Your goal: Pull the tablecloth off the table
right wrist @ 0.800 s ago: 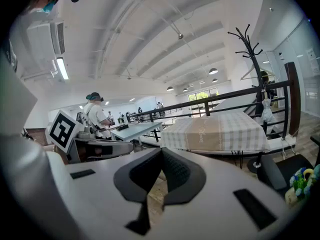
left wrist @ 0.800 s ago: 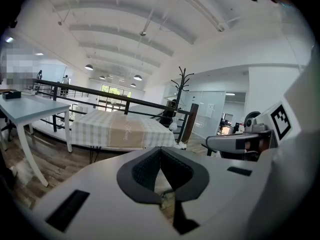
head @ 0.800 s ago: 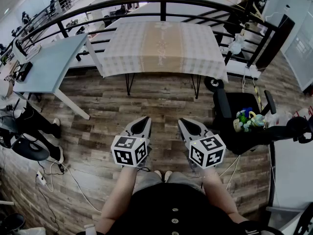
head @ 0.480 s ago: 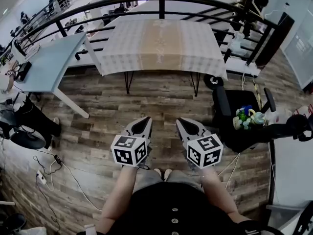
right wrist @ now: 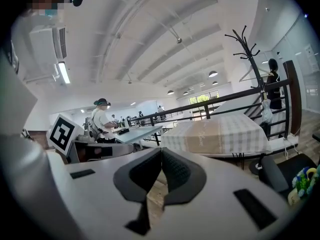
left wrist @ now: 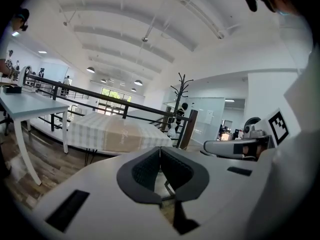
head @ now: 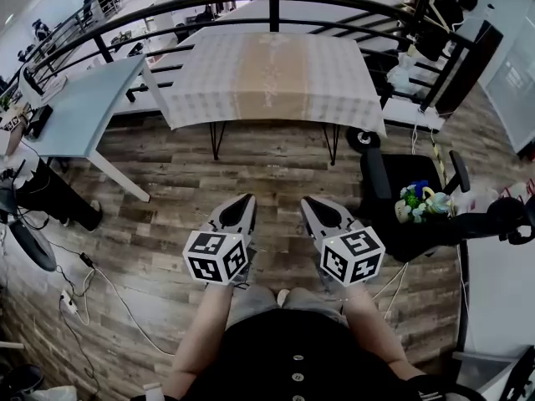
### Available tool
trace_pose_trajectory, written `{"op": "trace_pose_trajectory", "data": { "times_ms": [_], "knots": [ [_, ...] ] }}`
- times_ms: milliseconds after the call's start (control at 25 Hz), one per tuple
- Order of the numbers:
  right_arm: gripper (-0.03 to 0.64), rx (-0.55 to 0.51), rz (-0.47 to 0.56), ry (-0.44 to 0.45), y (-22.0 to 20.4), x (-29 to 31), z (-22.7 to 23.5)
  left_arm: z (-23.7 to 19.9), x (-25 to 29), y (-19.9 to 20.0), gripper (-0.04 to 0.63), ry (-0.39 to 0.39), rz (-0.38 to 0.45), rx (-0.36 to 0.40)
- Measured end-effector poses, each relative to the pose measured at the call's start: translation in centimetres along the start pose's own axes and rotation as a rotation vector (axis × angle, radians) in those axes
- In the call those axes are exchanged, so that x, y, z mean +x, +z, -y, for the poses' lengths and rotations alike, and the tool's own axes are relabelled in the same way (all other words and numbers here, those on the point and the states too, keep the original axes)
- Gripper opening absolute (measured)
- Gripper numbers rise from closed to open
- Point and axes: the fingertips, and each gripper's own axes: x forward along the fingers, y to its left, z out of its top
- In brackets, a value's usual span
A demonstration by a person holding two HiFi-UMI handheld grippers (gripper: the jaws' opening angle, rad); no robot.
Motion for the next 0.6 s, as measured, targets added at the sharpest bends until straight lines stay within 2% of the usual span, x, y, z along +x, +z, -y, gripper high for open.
{"op": "trace_pose_trajectory", "data": {
  "times_ms": [280,600],
  "knots": [
    [0.028,0.022,-0.02,0.024,-0.5,0.4,1.0,0.3,0.8,-0.9,0.017,0.005,-0.011,-0.043],
    [0.028,0.055,-0.03,0.017,-0.2,4.3,3.2,-3.6,4.1,-0.3,0.017,0.009,-0.02,-0.079]
  ]
}}
